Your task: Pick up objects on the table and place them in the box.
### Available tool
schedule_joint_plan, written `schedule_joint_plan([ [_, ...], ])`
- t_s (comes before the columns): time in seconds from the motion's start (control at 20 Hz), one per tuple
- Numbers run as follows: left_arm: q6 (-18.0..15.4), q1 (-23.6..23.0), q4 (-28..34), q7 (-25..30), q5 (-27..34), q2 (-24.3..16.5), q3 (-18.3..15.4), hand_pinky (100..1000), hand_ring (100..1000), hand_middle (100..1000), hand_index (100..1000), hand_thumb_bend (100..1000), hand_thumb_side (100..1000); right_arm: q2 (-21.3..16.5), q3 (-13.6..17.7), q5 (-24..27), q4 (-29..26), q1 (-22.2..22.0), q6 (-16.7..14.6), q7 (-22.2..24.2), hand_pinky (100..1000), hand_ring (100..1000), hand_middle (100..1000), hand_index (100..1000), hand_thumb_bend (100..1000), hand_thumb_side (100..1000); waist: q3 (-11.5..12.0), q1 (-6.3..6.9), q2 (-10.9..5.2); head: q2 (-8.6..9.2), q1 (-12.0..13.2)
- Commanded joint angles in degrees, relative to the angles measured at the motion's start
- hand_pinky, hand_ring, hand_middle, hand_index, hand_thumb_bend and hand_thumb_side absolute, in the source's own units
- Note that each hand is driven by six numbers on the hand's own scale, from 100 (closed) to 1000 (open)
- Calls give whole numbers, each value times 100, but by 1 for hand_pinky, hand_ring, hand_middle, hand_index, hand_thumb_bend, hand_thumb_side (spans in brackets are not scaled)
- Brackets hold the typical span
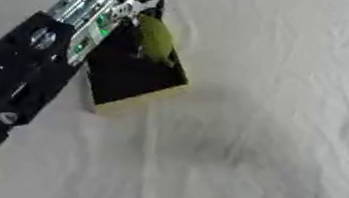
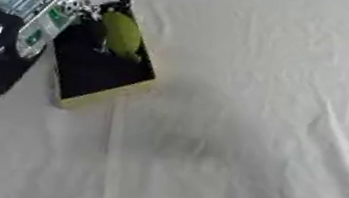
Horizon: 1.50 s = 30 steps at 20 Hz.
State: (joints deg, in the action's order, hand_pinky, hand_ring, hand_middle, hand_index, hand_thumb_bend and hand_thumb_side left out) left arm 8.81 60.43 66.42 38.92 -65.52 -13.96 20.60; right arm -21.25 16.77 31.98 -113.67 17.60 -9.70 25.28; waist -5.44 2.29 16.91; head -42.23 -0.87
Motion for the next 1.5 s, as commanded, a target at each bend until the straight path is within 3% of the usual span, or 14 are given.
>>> schedule_joint_plan([
  [0.05, -182, 74, 95, 15, 34, -34, -87, 845, 888, 874, 915, 786, 113, -87, 47, -3, -92, 35, 1, 2, 900, 745, 579, 843, 100, 597, 11, -45, -102, 53, 6],
  [0.25, -85, 118, 456, -190, 24, -108, -310, 820, 852, 838, 889, 671, 100, -90, 49, 2, -92, 38, -3, 1, 900, 745, 579, 843, 100, 597, 30, -53, -106, 44, 0],
  [0.3, -37, 113, 593, -274, 38, -132, -356, 804, 820, 811, 878, 580, 100, -93, 51, 3, -92, 40, -7, -2, 899, 744, 579, 843, 100, 596, 31, -53, -105, 43, -2],
  [0.4, -39, 168, 1105, -602, 224, -192, -583, 791, 787, 777, 859, 480, 100, -107, 65, 8, -92, 44, -27, -18, 898, 744, 580, 842, 100, 595, 50, -61, -107, 17, -31],
  [0.55, 315, -170, 2740, -1966, 1397, -562, -875, 756, 741, 731, 832, 386, 100, -149, 81, 24, -92, 76, -72, -56, 897, 743, 580, 842, 100, 594, 71, -44, -101, -13, -76],
  [0.7, 594, -420, 3782, -3021, 2716, -958, -1114, 727, 704, 692, 813, 336, 100, -198, 98, 39, -92, 85, -118, -95, 894, 742, 581, 841, 100, 592, 102, -35, -108, -46, -125],
  [0.85, 649, -787, 4555, -4077, 3898, -1355, -1389, 722, 701, 689, 816, 340, 100, -244, 118, 52, -92, 91, -178, -141, 893, 741, 581, 841, 100, 591, 132, -45, -106, -46, -164],
  [1.0, 265, -1134, 4786, -4945, 4777, -1659, -1592, 724, 708, 699, 823, 375, 100, -286, 136, 75, -92, 96, -250, -192, 890, 741, 582, 840, 100, 589, 170, -66, -107, -49, -168],
  [1.15, -229, -1463, 4813, -5505, 5206, -1928, -1731, 724, 711, 702, 826, 389, 100, -309, 143, 95, -92, 112, -293, -243, 888, 740, 583, 840, 100, 588, 208, -87, -115, -33, -161],
  [1.3, -604, -1844, 4817, -5751, 5341, -2153, -1840, 733, 721, 713, 833, 452, 100, -335, 147, 121, -92, 123, -344, -293, 888, 741, 586, 840, 100, 588, 235, -105, -127, -20, -160],
  [1.5, -1013, -2514, 4817, -5840, 5558, -2051, -2015, 737, 724, 716, 848, 475, 100, -319, 172, 117, -92, 104, -344, -404, 892, 748, 593, 842, 100, 589, 283, -145, -144, -20, -162],
])
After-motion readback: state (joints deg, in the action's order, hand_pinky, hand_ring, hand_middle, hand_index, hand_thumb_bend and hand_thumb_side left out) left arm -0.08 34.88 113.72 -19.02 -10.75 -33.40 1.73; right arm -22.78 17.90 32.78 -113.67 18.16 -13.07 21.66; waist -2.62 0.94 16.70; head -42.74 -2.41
